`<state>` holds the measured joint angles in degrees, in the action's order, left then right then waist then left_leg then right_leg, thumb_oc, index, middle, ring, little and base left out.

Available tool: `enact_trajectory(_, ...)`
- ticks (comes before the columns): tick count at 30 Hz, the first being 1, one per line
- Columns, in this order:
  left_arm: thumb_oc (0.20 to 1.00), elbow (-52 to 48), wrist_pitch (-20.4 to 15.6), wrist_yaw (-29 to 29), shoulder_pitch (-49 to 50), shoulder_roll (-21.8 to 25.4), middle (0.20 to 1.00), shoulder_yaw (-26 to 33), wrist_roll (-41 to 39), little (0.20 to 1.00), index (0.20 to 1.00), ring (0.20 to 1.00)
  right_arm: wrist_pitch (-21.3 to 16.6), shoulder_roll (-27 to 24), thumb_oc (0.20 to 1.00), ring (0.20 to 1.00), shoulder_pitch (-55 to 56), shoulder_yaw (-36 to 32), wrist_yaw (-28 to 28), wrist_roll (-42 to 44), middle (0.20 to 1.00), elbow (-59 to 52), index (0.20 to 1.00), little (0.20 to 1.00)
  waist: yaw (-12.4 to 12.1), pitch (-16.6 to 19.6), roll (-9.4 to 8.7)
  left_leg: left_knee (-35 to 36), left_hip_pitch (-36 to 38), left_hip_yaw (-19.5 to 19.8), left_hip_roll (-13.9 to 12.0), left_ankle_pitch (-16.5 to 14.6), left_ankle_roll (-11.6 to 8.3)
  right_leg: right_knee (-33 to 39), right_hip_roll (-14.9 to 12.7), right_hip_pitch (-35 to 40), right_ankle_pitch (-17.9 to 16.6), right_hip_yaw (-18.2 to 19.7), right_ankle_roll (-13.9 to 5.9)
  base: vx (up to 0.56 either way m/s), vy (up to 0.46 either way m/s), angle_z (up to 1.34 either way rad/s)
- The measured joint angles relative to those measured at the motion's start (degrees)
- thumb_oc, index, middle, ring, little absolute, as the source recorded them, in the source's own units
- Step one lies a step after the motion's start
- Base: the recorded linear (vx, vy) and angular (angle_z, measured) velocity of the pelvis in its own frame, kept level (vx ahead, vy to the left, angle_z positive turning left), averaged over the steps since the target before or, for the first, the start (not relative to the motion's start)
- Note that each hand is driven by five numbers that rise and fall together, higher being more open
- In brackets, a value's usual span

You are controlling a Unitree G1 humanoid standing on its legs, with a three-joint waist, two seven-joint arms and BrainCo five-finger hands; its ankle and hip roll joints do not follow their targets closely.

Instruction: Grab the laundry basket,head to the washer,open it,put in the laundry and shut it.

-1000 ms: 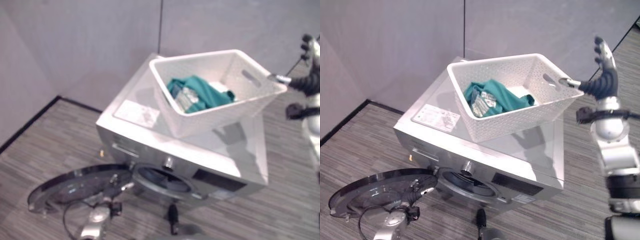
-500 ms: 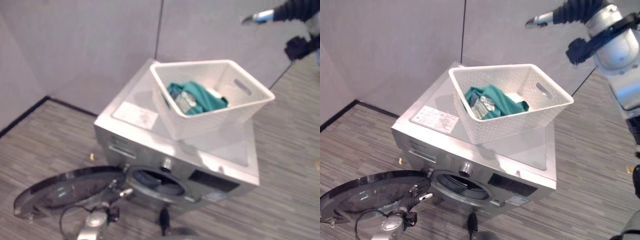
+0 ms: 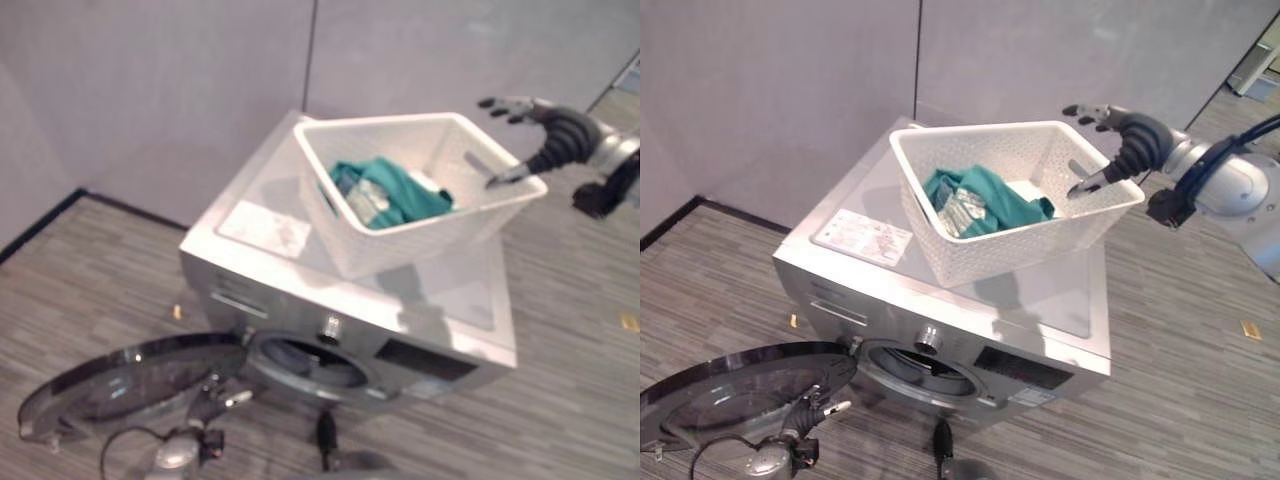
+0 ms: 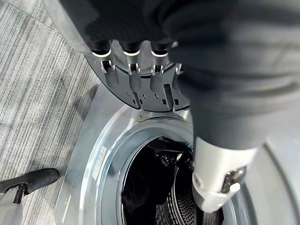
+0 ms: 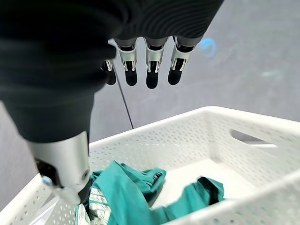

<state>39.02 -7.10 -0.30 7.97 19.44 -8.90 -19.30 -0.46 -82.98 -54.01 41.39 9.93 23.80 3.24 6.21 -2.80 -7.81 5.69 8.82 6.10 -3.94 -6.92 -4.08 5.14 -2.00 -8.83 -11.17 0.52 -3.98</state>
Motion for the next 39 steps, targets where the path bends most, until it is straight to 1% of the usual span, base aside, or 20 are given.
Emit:
enact_trajectory(4,1.000,-0.04,-0.04,0.01,-0.20,0.00,1.000,-0.56,-0.01,1.000,1.000,1.000,0.55,3.66,1.000,1.000,-1.19,3.47,0.51,-0.09,1.000,0.14,1.000,1.000,-0.04,-0.11,0.07,0.00,-0.12,-0.06,-0.13,0.03,-0.03,0.11,0.10,-0.11,0.00,0.00,0.00,-0.01,-0.002,0.01)
enact_trajectory(5,1.000,-0.03,-0.05,0.04,-0.21,0.01,1.000,-0.99,0.00,1.000,1.000,1.000,0.86,5.59,1.000,1.000,-1.31,4.30,0.69,-0.17,1.000,0.14,1.000,1.000,-0.05,-0.15,0.05,0.00,-0.40,0.22,-0.18,0.08,-0.10,0.12,0.08,-0.26,0.00,-0.23,0.00,-0.02,-0.010,0.09)
enact_trajectory(7,1.000,-0.03,-0.09,0.03,-0.30,-0.06,1.000,-1.20,0.00,1.000,1.000,1.000,1.01,7.01,1.000,1.000,-1.52,4.51,0.81,-0.24,1.000,0.18,1.000,1.000,-0.29,-0.24,0.03,-0.01,-0.88,0.56,-0.20,0.19,-0.26,0.05,0.04,-0.68,-0.03,-0.47,0.04,-0.01,-0.015,0.08)
enact_trajectory(10,1.000,-0.01,-0.10,0.08,-0.16,-0.08,1.000,-1.19,-0.01,1.000,1.000,1.000,1.42,11.01,1.000,1.000,-2.25,4.51,0.78,-0.31,1.000,1.47,1.000,1.000,-0.76,-0.61,0.06,-0.02,-1.43,0.85,-0.43,0.20,-0.29,-0.24,0.11,-0.99,-0.45,-0.96,0.60,-0.02,-0.020,0.06)
enact_trajectory(14,1.000,0.01,-0.32,0.17,-0.50,0.04,1.000,-1.14,-0.02,1.000,1.000,1.000,2.09,13.89,1.000,1.000,-3.84,4.58,0.65,-1.34,1.000,3.74,1.000,1.000,-2.31,-2.10,-0.07,-0.03,-1.99,1.16,-0.52,0.25,-0.37,-0.26,0.09,-1.37,-0.58,-1.38,0.74,-0.02,-0.026,0.06)
enact_trajectory(16,1.000,0.01,-0.32,0.22,-0.46,0.04,1.000,-1.14,-0.03,1.000,1.000,1.000,2.13,14.49,1.000,1.000,-3.93,4.58,0.63,-1.36,1.000,4.48,1.000,1.000,-2.57,-2.43,-0.06,-0.03,-2.34,1.63,-0.57,0.25,-0.37,-0.26,0.03,-1.45,-0.56,-1.75,0.75,-0.02,-0.018,0.13)
enact_trajectory(19,1.000,-0.03,-0.37,0.37,0.07,0.23,1.000,-1.05,-0.07,1.000,1.000,1.000,2.33,15.15,1.000,1.000,-4.02,4.50,0.40,-1.66,1.000,5.49,1.000,1.000,-3.70,-3.15,-0.07,-0.06,-3.01,2.41,-0.70,0.29,-0.41,-0.27,-0.11,-1.67,-0.46,-2.47,0.87,-0.05,-0.038,0.13)
enact_trajectory(21,1.000,-0.04,-0.47,0.44,-0.22,0.56,1.000,-1.04,-0.09,1.000,1.000,1.000,2.67,16.29,1.000,1.000,-3.94,4.32,0.30,-3.52,1.000,7.13,1.000,1.000,-3.49,-3.82,-0.42,-0.08,-3.22,2.73,-0.60,0.29,-0.43,-0.26,-0.30,-1.71,-0.40,-2.91,0.85,-0.05,-0.020,0.10)
enact_trajectory(23,1.000,-0.06,-0.53,1.21,-0.42,1.30,1.000,-1.19,-0.71,1.000,1.000,1.000,3.29,17.86,1.000,1.000,-3.92,2.19,0.25,-3.91,1.000,9.17,1.000,1.000,-2.94,-3.93,-0.73,-0.77,-4.53,3.87,-0.35,0.37,-0.55,-0.27,-0.78,-2.17,-0.35,-3.55,0.83,-0.05,-0.022,0.21)
enact_trajectory(24,1.000,-0.09,-0.65,1.28,-0.68,1.51,1.000,-1.15,-1.12,1.000,1.000,1.000,3.56,17.82,1.000,1.000,-4.03,2.07,0.26,-4.08,1.000,9.24,1.000,1.000,-2.98,-3.99,-0.81,-0.83,-4.79,4.03,-0.35,0.42,-0.63,-0.26,-0.83,-2.32,-0.34,-3.67,0.82,-0.08,-0.035,0.13)
enact_trajectory(25,1.000,-0.47,-1.04,1.31,-0.36,2.24,1.000,-1.36,-1.21,1.000,1.000,1.000,3.75,19.89,1.000,1.000,-3.58,0.69,0.30,-4.15,1.000,11.12,1.000,1.000,-3.40,-4.62,-0.51,-1.19,-5.21,4.01,-0.39,0.44,-0.73,-0.28,-0.82,-2.48,-0.33,-3.79,0.83,-0.10,-0.042,0.08)
enact_trajectory(26,1.000,-0.87,-1.05,1.31,-0.29,2.85,1.000,-1.81,-1.25,1.000,1.000,1.000,3.66,21.59,1.000,1.000,-3.70,-0.91,0.31,-3.97,1.000,13.52,1.000,1.000,-3.27,-4.63,-0.85,-1.52,-5.84,4.36,-0.34,0.41,-0.77,-0.26,-0.96,-2.82,-0.31,-4.33,0.78,-0.08,-0.039,0.12)
enact_trajectory(28,1.000,-1.39,-1.28,1.35,-0.68,3.41,1.000,-2.20,-1.33,1.000,1.000,1.000,3.76,22.85,1.000,1.000,-4.57,-1.39,0.31,-3.69,1.000,16.95,1.000,1.000,-3.22,-4.65,-1.31,-2.37,-7.39,5.43,-0.18,0.45,-0.95,-0.26,-1.28,-3.40,0.18,-5.09,0.20,-0.06,-0.032,0.25)
enact_trajectory(31,1.000,-1.16,-1.39,2.06,-0.73,3.60,1.000,-2.31,-2.29,1.000,1.000,1.000,3.82,25.36,1.000,1.000,-6.25,-3.65,0.16,-3.66,1.000,21.49,1.000,1.000,-3.46,-4.68,-1.78,-3.83,-10.34,6.59,-0.02,0.42,-1.51,-0.25,-1.55,-5.13,0.35,-5.76,0.35,-0.04,-0.036,0.21)
enact_trajectory(33,1.000,-1.11,-1.38,2.73,-0.54,3.70,1.000,-2.33,-2.29,1.000,1.000,1.000,3.84,25.58,1.000,1.000,-6.87,-4.07,0.19,-3.68,1.000,21.67,1.000,1.000,-3.44,-5.43,-1.74,-4.50,-11.11,7.14,-0.09,0.32,-1.74,-0.25,-1.54,-5.32,0.34,-6.23,0.36,-0.01,-0.040,0.15)
enact_trajectory(35,1.000,-1.09,-1.45,3.04,-0.58,3.72,1.000,-2.37,-2.30,1.000,1.000,1.000,3.67,26.54,1.000,1.000,-6.52,-5.89,0.16,-3.63,1.000,22.70,1.000,1.000,-3.48,-5.46,-1.73,-5.04,-12.42,7.74,-0.26,0.16,-1.98,-0.25,-1.46,-5.92,0.36,-6.81,0.38,0.00,-0.045,0.13)
enact_trajectory(38,1.000,-0.97,-1.54,3.85,-1.44,3.79,1.000,-3.00,-2.31,1.000,1.000,1.000,3.54,26.50,1.000,1.000,-6.87,-6.45,0.18,-3.65,1.000,22.36,1.000,1.000,-3.47,-5.49,-1.92,-5.18,-13.74,8.06,-0.43,0.51,-2.52,-0.25,-1.47,-7.01,0.36,-7.60,0.38,0.01,-0.047,0.06)
enact_trajectory(39,1.000,-0.58,-1.62,3.95,-1.84,3.77,1.000,-3.30,-2.30,1.000,1.000,1.000,3.29,26.47,0.711,0.711,-7.07,-6.45,0.20,-3.67,0.711,22.39,0.711,0.711,-3.46,-5.49,-1.94,-5.30,-14.06,8.17,-0.49,0.51,-2.52,-0.25,-1.46,-7.22,0.36,-7.85,0.38,0.01,-0.030,0.05)
